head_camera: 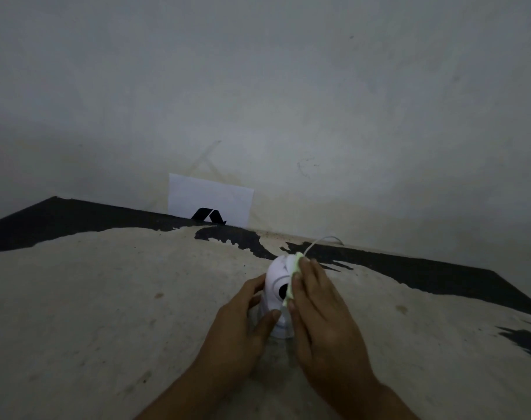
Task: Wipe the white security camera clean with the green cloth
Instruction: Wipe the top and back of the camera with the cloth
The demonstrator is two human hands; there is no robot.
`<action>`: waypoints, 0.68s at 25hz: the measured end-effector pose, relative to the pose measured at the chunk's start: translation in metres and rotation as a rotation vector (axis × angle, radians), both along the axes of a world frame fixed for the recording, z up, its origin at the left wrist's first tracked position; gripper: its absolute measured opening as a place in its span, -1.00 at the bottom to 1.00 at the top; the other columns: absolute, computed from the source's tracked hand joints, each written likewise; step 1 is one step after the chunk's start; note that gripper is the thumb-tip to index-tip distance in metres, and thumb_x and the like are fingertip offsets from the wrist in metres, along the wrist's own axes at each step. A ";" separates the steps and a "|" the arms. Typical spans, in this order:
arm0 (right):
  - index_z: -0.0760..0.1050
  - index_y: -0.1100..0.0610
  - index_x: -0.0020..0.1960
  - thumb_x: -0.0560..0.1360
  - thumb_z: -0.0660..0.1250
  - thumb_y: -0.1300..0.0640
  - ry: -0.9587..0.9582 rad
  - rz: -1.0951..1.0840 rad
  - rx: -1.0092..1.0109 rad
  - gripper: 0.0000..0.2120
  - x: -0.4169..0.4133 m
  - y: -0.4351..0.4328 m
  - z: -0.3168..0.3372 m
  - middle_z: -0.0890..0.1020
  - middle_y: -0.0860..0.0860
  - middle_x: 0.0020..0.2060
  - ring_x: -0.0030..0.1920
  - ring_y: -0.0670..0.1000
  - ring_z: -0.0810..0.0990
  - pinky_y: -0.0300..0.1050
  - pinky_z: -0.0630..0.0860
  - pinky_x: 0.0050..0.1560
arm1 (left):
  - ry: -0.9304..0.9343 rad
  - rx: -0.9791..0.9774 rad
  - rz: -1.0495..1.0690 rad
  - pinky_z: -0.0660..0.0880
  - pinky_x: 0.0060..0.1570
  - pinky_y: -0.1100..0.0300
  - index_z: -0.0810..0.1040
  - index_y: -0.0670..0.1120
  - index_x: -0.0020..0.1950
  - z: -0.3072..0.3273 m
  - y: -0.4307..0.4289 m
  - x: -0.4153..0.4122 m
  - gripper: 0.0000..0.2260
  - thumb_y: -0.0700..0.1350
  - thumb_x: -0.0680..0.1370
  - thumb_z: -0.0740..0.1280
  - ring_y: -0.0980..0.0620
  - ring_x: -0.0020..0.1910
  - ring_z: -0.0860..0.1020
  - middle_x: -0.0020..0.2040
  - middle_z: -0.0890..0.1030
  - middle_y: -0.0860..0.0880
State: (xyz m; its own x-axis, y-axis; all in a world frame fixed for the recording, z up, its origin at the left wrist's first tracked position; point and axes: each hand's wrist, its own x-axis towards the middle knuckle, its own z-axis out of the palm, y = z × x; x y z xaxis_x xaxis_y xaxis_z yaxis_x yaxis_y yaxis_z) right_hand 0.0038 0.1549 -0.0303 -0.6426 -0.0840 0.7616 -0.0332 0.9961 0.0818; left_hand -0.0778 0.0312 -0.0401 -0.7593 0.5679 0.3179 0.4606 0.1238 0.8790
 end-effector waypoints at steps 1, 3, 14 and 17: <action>0.18 0.20 0.38 0.61 -0.03 0.00 -0.042 0.008 0.105 -0.59 -0.003 0.001 0.004 0.32 0.15 0.33 0.48 0.04 0.05 0.03 -0.06 0.46 | 0.007 -0.016 0.015 0.32 0.22 0.27 0.27 0.15 0.38 0.000 0.000 -0.001 -0.52 0.10 0.48 0.30 0.15 0.28 0.41 0.34 0.45 0.13; 0.15 0.15 0.40 0.57 0.07 0.03 -0.077 0.020 0.209 -0.56 -0.005 0.008 0.011 0.31 0.11 0.36 0.47 0.02 0.08 0.06 -0.04 0.47 | 0.005 -0.020 0.023 0.31 0.18 0.35 0.28 0.15 0.37 0.001 -0.001 -0.001 -0.53 0.10 0.49 0.30 0.20 0.23 0.41 0.31 0.46 0.15; 0.31 0.14 0.36 0.62 -0.04 0.01 -0.056 -0.027 0.081 -0.61 0.010 0.008 0.027 0.37 0.05 0.35 0.43 0.09 0.28 0.12 0.28 0.36 | -0.014 0.038 -0.033 0.42 0.24 0.21 0.32 0.20 0.34 0.002 -0.004 0.001 -0.56 0.11 0.48 0.31 0.20 0.26 0.44 0.28 0.50 0.19; 0.40 0.07 0.29 0.54 0.11 0.03 -0.168 0.037 0.315 -0.65 0.012 0.002 0.024 0.44 0.00 0.34 0.42 0.08 0.31 0.13 0.22 0.34 | -0.030 0.059 -0.046 0.48 0.23 0.14 0.35 0.19 0.31 0.003 -0.005 0.003 -0.61 0.10 0.49 0.29 0.21 0.22 0.49 0.22 0.55 0.18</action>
